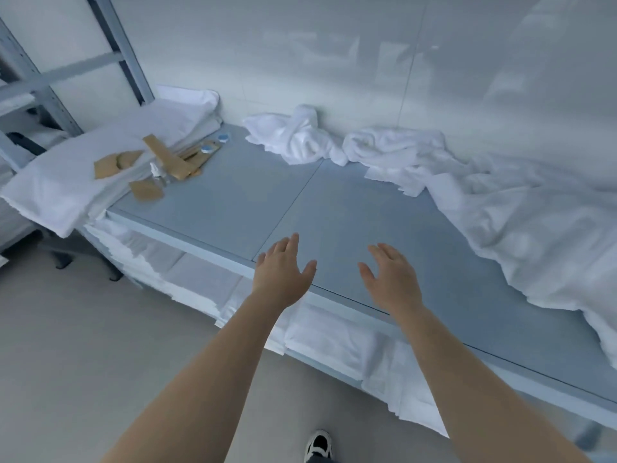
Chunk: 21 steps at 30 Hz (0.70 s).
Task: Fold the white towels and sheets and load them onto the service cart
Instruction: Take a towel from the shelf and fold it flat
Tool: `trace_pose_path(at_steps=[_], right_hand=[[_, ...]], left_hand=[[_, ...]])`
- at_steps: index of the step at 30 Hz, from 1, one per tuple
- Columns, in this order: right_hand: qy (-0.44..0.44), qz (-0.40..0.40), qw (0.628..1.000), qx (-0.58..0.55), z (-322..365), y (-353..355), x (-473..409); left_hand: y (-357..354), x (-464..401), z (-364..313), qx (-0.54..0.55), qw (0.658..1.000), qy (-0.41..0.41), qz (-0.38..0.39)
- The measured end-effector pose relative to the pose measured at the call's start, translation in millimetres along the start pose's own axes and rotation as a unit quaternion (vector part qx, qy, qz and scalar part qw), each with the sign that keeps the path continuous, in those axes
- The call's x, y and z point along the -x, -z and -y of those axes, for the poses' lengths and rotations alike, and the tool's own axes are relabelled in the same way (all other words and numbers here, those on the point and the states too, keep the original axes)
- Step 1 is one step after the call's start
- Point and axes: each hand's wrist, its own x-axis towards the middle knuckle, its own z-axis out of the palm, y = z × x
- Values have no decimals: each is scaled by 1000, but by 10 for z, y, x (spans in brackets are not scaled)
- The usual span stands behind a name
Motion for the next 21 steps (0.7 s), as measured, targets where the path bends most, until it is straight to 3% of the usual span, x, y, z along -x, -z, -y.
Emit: trace_pose_path(at_steps=[21], right_hand=[[-84, -56, 995, 9, -8, 251, -753]], left_hand=[[185, -1227, -311, 7, 994, -109, 27]])
